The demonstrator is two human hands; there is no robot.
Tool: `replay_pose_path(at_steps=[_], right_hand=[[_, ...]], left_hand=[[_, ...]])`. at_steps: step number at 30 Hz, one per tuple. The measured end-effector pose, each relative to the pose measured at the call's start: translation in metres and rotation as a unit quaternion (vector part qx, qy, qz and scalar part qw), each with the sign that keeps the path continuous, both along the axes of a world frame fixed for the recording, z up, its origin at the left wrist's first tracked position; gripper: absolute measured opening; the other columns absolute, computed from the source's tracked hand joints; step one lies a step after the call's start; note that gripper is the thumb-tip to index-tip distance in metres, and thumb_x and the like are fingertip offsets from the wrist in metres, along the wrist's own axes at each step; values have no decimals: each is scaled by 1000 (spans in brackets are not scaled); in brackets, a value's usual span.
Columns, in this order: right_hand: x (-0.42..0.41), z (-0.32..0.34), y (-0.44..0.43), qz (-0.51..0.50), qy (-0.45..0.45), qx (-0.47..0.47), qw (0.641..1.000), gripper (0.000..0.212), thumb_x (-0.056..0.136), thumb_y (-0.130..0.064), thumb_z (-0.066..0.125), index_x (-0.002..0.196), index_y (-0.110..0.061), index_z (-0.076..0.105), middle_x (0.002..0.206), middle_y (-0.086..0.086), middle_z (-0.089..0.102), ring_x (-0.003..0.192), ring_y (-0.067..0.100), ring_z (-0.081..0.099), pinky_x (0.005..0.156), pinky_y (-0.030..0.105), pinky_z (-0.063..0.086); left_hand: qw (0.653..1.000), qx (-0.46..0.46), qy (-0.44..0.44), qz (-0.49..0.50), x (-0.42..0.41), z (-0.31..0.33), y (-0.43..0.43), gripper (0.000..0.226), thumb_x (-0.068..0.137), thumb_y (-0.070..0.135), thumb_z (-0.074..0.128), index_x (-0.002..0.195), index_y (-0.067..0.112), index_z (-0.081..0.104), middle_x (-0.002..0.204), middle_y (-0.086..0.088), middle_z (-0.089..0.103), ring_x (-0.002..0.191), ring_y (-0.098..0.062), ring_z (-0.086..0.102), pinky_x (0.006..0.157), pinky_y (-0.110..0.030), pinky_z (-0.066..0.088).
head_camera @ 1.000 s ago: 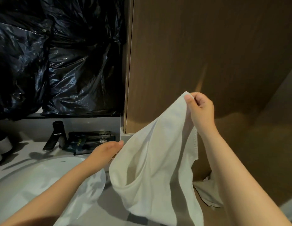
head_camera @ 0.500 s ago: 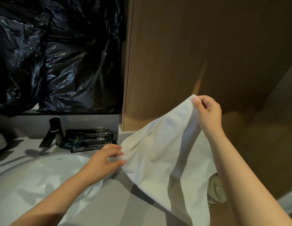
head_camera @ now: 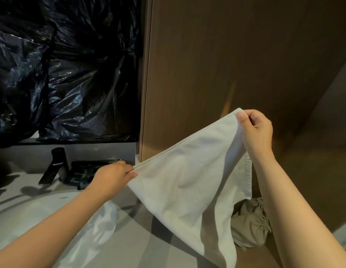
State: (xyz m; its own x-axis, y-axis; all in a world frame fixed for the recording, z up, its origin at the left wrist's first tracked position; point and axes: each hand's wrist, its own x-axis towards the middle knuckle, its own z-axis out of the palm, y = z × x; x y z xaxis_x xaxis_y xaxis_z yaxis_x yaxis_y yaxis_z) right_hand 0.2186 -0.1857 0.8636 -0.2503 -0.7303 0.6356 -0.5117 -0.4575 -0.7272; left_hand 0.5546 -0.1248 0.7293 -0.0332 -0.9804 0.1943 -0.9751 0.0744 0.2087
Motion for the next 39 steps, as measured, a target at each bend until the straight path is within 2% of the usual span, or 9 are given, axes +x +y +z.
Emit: replay_pose_path(at_steps=[7, 10, 12, 14, 18, 23, 26, 31, 39], right_hand=[[-17, 47, -2, -25, -21, -58, 998, 18, 97, -38, 54, 90, -25, 65, 80, -16, 61, 79, -10, 57, 67, 13, 43], [-22, 70, -2, -27, -32, -86, 995, 18, 97, -36, 54, 88, -24, 64, 77, -13, 60, 73, -8, 56, 66, 15, 43], [-25, 86, -4, -29, -43, -101, 994, 20, 98, -33, 53, 83, -22, 62, 74, -9, 57, 68, -5, 54, 65, 19, 43], [-27, 100, -4, -31, -60, -111, 992, 22, 99, -32, 52, 83, -20, 62, 74, -8, 56, 69, 1, 54, 68, 21, 45], [-28, 114, -2, -36, -76, -124, 989, 23, 99, -31, 52, 84, -18, 63, 76, -7, 57, 74, 6, 55, 71, 22, 46], [-31, 110, 2, -41, -96, -130, 986, 31, 100, -32, 51, 85, -8, 63, 74, -1, 56, 72, 11, 53, 71, 25, 47], [-31, 103, 6, -50, -105, -119, 986, 37, 100, -34, 51, 82, -3, 61, 71, 1, 53, 67, 11, 50, 66, 26, 45], [-22, 93, 13, -77, -101, -106, 986, 39, 99, -33, 49, 65, -14, 49, 63, -2, 46, 60, 9, 43, 60, 22, 39], [-16, 79, 25, -114, -95, -123, 981, 32, 100, -36, 46, 88, -9, 60, 78, -4, 56, 71, 7, 51, 64, 18, 41]], left_hand=[[980, -184, -32, 67, -8, 76, -28, 35, 98, 42, 46, 105, 16, 66, 98, -5, 59, 87, -22, 59, 71, -36, 50], [964, -251, -12, 88, -10, 119, -38, 41, 91, 41, 59, 116, 8, 58, 93, -12, 64, 86, -29, 60, 63, -40, 50], [956, -280, -32, 83, -8, 144, -45, 41, 90, 34, 63, 119, 5, 61, 90, -16, 64, 87, -34, 59, 61, -40, 49], [950, -298, -48, 86, -5, 167, -52, 31, 94, 33, 56, 106, 7, 68, 91, -14, 61, 90, -33, 56, 63, -39, 47], [947, -297, -8, 125, -5, 204, -58, 30, 94, 36, 52, 99, 13, 70, 95, -9, 60, 95, -29, 53, 65, -33, 39], [930, -356, 16, 88, -1, 220, -48, 25, 91, 29, 58, 92, 7, 70, 91, -13, 57, 93, -35, 49, 73, -35, 36], [923, -361, 121, 59, 1, 217, -45, 17, 87, 29, 65, 90, 12, 66, 105, -11, 49, 96, -31, 47, 80, -34, 41], [881, -220, 418, 44, -1, 203, -47, 21, 90, 36, 62, 101, 21, 51, 86, 6, 53, 78, -13, 55, 52, -23, 38], [837, -313, 448, 31, -2, 203, -29, 20, 86, 38, 66, 80, 30, 49, 79, 9, 52, 69, -5, 50, 52, -22, 34]])
